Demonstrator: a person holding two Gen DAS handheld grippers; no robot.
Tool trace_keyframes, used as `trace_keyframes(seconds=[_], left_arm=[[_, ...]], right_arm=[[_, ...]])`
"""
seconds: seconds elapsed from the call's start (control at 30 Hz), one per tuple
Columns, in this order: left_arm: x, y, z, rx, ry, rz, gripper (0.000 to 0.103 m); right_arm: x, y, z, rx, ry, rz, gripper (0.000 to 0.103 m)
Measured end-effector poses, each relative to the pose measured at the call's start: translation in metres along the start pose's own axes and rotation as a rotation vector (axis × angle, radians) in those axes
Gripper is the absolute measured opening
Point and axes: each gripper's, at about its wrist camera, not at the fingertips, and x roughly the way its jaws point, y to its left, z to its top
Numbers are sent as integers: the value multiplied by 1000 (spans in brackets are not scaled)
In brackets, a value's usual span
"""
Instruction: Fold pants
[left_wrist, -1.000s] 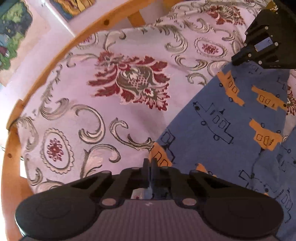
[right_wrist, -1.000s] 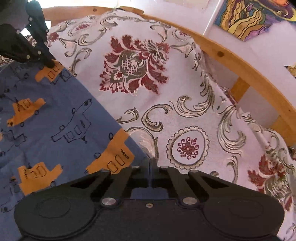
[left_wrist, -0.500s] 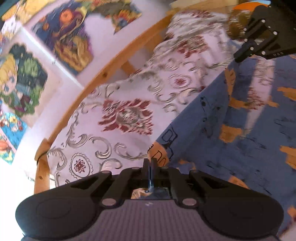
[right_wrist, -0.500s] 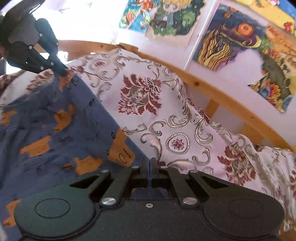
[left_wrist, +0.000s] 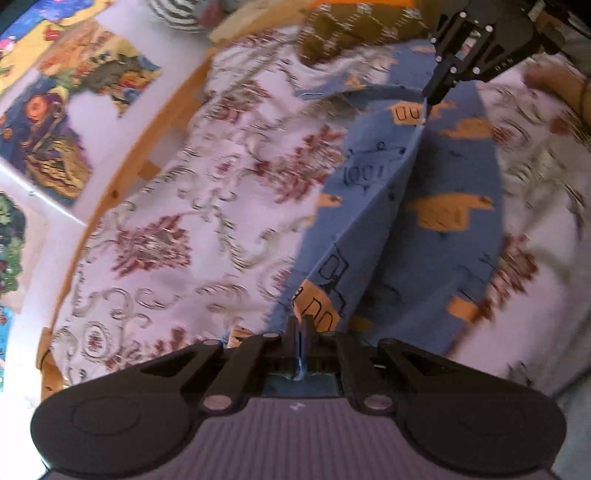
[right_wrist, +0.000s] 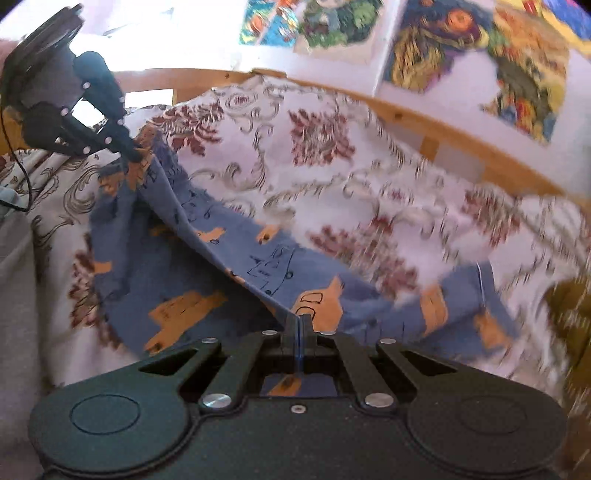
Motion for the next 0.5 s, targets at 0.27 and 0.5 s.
trace_keyframes(seconds=[0.27,0.5], left_arm=[[4,-5,-22,-38,69,-57,3],[7,-14,-34,-30,103,-109,20]], right_arm=[[-1,28,-14,-21,45,26,0],[4,31,-25,0,77,39,0]])
